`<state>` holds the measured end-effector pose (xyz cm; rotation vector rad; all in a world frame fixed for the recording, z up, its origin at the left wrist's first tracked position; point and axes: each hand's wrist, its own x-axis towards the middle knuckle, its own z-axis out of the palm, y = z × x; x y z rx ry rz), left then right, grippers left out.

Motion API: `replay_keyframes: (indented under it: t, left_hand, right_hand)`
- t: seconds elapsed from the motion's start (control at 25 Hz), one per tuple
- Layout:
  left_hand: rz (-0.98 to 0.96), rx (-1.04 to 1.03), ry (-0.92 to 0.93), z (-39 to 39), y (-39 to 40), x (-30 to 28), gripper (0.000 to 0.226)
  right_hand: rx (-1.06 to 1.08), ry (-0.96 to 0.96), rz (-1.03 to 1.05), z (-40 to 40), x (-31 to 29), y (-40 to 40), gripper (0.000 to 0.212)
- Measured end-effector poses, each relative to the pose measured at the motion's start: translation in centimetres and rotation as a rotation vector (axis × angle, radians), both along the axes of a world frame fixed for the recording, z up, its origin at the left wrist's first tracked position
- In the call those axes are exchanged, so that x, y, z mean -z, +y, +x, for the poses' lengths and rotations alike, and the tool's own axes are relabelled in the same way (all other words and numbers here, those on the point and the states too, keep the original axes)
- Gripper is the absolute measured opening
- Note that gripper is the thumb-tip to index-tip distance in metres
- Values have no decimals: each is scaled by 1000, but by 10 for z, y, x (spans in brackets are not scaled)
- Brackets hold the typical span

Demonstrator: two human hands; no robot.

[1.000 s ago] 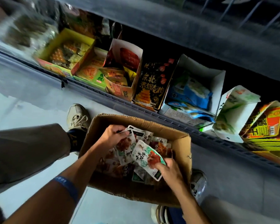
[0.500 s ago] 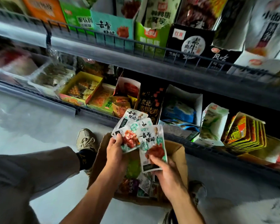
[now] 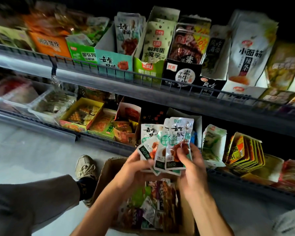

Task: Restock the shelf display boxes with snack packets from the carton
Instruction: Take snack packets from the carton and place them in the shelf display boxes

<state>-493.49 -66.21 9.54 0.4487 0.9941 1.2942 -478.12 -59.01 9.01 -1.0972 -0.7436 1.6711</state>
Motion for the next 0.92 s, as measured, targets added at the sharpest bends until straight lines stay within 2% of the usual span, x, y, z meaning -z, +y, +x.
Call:
replay_keyframes:
  t: [0.08,0.16,0.24,0.32,0.4,0.44,0.52,0.6,0.64,0.72,0.84,0.92]
  left_hand:
    - [-1,58,90,-13,4,-3,42]
    - [-1,5,228,-15,8,-5,41]
    - [-3,-90,170,-13,8,-4,43]
    - [19,-178,51,-12,5,-5,47]
    - [25,-222,9,-10,9,-1,51]
    - [25,-223,14,-9,12,-1,54]
    - [56,-204,41,-9,17,-5,63]
    - [128,-139,29,-11,18,-12,66]
    - [177,-99,10,-14,18,-19,64]
    - [212,-125,57,-16,26,-36,54]
    - [197,-348,268,-25,46,-63,55]
    - [260,-368,319,-43,56,-91,53]
  right_hand:
    - [-99,-2,22,5,-6,4,45]
    - [-185,21,-15,7,-10,6,38]
    - [-198,151,-119,9,-12,9,32]
    - [-123,308,-196,14,-13,15,26]
    - [-98,336,-183,17,-17,15,20]
    - [-122,274,-149,15,-19,12,20]
    - [-134,-40,-2,5,-21,8,21]
    - [-44,-316,175,-5,-28,8,22]
    - [-21,-376,254,-12,-34,7,23]
    - [-89,-463,401,-28,-51,4,28]
    - [-271,-544,547,-52,-75,7,50]
    - [-387,-405,502,-63,-103,23,69]
